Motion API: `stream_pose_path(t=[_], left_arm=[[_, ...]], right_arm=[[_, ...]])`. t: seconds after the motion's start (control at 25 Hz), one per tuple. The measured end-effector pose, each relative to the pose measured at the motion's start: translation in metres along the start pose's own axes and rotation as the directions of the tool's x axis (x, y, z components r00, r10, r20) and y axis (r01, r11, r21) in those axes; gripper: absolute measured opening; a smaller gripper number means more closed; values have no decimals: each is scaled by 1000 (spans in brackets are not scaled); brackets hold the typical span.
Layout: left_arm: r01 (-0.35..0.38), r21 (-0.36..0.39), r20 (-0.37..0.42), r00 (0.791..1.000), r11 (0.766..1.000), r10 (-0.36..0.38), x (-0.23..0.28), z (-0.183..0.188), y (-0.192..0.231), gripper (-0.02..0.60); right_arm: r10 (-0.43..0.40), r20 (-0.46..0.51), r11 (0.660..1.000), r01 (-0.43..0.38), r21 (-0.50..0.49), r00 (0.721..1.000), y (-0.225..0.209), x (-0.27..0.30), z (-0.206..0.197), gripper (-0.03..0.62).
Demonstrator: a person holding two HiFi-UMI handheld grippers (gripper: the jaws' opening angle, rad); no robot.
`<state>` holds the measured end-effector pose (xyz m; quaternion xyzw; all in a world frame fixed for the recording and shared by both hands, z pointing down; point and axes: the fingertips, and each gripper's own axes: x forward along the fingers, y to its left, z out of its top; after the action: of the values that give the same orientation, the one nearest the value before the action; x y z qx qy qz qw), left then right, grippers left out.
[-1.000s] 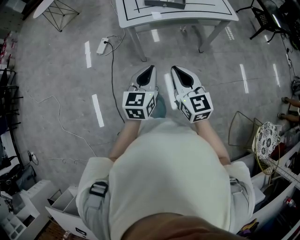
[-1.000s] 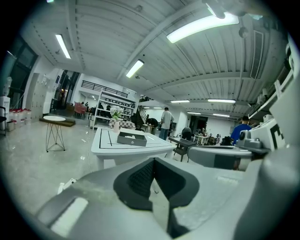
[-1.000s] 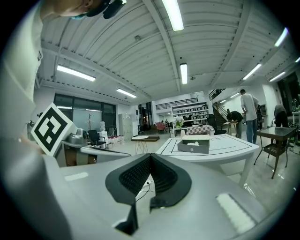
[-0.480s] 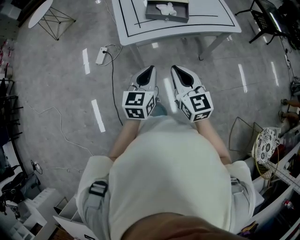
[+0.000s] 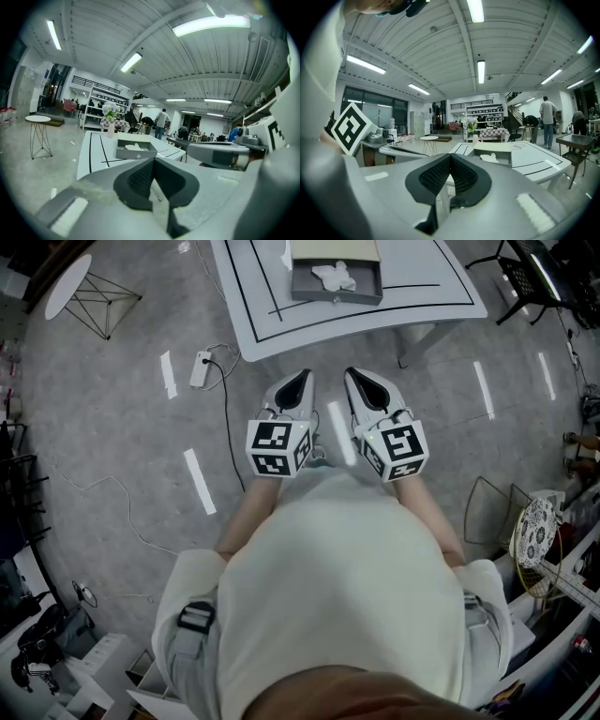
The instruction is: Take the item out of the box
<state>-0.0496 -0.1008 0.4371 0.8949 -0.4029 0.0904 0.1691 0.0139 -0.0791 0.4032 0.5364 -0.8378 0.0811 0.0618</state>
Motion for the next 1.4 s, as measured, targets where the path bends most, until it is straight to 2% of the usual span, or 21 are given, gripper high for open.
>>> stream_pose_path(t=[0.36, 0.76, 1.4], left_arm=[[29, 12, -11, 1000, 1000, -29, 30, 10, 24, 0], [3, 2, -22, 1000, 1000, -2, 50, 19, 39, 0], [-91, -11, -22, 996, 996, 91, 131, 49, 83, 0]], right_arm=[[-37, -5, 999, 37, -4, 999, -19, 33, 3, 0], [-51, 3, 998, 51, -37, 999, -51, 50, 13, 0], [36, -10, 995, -37, -89, 999, -126, 134, 33, 0]])
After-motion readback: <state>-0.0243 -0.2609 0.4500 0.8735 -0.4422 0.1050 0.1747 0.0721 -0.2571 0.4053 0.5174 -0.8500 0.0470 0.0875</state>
